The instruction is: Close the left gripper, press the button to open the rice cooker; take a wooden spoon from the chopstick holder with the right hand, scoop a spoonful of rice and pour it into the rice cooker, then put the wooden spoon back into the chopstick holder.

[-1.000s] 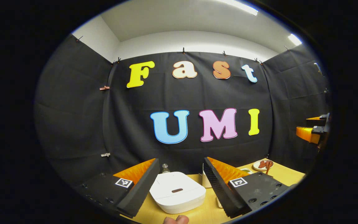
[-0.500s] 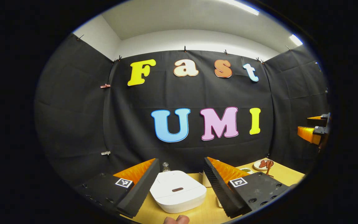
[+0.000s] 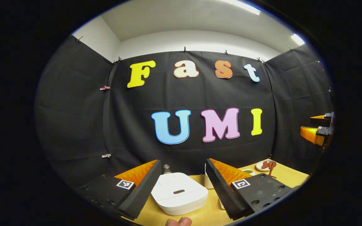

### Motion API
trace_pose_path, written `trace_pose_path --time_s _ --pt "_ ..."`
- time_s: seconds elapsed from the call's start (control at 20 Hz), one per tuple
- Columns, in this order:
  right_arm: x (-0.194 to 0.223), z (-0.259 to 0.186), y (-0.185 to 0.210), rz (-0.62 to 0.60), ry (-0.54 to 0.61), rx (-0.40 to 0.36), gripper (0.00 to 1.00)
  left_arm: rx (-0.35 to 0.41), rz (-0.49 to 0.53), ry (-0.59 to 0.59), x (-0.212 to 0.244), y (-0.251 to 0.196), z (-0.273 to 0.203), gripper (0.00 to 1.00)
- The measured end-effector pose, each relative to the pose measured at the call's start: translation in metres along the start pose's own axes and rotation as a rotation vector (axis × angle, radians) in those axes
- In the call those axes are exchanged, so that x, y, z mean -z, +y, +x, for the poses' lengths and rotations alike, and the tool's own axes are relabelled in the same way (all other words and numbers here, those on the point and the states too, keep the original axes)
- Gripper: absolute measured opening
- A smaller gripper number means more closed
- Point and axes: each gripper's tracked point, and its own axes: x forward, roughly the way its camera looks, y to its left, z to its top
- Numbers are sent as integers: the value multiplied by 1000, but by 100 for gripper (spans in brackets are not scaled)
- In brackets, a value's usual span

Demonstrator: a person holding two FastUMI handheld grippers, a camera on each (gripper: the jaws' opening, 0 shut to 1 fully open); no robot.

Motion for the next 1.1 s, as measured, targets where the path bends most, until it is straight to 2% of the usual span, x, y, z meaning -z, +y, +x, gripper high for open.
trace_pose_path --time_s 0.95,1.1 --pt "-4 -2 1 -22 -9 -2 97 22 13 -12 -8 -7 0 97" --pt "-4 -2 0 -19 -8 0 97 38 29 -24 -10 -12 0 90"
